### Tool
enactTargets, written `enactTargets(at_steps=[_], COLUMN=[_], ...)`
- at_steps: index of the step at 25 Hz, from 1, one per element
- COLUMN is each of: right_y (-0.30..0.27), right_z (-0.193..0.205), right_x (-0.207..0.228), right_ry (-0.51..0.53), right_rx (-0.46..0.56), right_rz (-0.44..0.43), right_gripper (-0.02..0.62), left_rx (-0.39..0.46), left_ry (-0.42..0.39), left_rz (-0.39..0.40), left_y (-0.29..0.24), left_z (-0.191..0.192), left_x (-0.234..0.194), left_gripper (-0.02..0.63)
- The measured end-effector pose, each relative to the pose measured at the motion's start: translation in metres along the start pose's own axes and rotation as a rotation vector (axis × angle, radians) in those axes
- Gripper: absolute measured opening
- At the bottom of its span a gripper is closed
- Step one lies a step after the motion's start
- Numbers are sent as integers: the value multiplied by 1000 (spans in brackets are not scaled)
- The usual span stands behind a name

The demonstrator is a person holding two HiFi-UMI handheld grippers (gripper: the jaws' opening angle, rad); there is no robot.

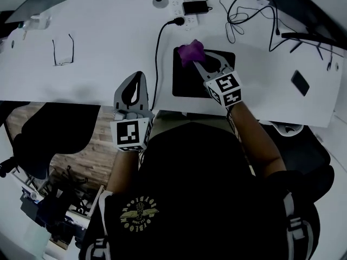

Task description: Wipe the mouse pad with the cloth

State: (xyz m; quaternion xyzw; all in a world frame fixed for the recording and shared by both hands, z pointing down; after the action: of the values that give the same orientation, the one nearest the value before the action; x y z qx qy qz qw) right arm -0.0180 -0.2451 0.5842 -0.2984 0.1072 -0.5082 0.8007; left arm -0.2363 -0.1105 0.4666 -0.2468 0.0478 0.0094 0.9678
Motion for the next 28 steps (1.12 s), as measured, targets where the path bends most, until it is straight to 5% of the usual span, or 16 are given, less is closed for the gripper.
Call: enactTargets(at_steps=[10,28], right_y=[-68,-6], right_z=[41,81], right_x=[-18,34], right_ry=[13,-94], right_rx=[-208,-287], right_rz=[-46,184], right_gripper=[92,94], left_rx=[-28,74], left_ry=[-10,-88], left_rz=[-19,80], left_y=[11,10], left_z=[8,-33], left_x=[-11,-1], left_gripper=[2,2])
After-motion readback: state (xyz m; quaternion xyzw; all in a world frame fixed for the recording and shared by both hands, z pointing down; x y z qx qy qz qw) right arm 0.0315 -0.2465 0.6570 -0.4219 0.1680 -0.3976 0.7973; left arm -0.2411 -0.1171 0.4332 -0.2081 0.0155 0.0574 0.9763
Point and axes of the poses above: the fingertips, and each gripper's own axes: y backward along the fingers, x to its right, z out of its underside, the point moved 9 cm from there along y, backward along the fingers, and after that the axes turned 7 degrees about y, right-handed, at the moved point
